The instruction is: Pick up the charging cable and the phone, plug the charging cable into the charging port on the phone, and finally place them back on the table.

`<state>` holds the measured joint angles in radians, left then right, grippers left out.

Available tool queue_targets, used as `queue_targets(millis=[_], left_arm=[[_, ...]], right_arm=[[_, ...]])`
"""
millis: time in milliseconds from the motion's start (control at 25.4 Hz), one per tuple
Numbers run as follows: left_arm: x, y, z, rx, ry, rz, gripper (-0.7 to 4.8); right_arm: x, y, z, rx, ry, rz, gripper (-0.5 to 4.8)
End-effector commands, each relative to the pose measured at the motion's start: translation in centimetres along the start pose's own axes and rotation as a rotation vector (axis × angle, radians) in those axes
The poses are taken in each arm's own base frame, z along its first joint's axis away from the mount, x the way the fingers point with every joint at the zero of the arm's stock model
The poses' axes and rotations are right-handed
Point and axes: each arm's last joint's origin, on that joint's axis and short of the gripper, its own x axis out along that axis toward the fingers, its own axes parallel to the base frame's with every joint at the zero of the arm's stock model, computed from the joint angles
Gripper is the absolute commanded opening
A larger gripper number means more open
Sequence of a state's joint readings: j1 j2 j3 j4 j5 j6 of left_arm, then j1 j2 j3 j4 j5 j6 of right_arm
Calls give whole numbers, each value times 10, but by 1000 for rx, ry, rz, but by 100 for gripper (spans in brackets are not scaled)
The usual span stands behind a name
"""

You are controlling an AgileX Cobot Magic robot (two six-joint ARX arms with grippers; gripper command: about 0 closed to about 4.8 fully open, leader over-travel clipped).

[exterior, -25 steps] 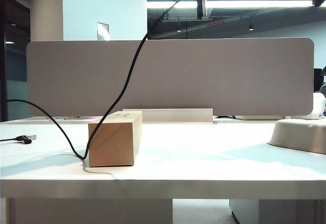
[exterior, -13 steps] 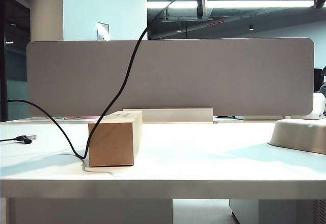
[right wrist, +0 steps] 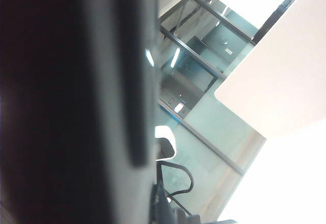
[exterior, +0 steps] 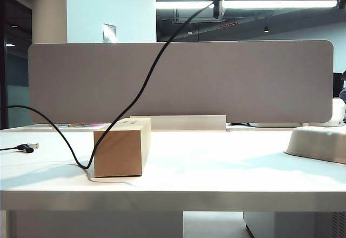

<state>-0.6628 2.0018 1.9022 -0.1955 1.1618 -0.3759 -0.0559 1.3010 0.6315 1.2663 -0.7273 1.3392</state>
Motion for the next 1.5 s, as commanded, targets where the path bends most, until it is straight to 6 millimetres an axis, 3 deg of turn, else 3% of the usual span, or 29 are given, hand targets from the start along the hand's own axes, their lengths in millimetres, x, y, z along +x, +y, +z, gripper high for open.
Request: queue_targets(millis=[39,433,748,905,1063,1181,1299,1496], left_arm=[[-5,-3,8,27,-40,7,-6],[-6,-3,9,20,-49,6,-6],[-37,9,6,-69,-7,-41,-6],[-64,11,4,-95,-13,9,-6],[-94,2,-8,-75,13,217,-6],[-113,-11,-24,-25,165,535,-6],[-119,-19,-34,-8,302,699,-6],[-121,-24,-39,-35,357,730,-6]], right_arm=[[2,2,-2,-30,69,9,-6],[1,-2,-3,-50,84,-19,-6],[0,-10,-2,-91,50,-94,-6],[-5,-26,-4,-82,32,-253,-6],[-16,-51,-15,-17,42,-543,-6],[-24,-62,-23,3,73,-710,-6],[-31,-70,-30,7,103,-833,-6],[-39,-86,-40,72,157,-939,-6]])
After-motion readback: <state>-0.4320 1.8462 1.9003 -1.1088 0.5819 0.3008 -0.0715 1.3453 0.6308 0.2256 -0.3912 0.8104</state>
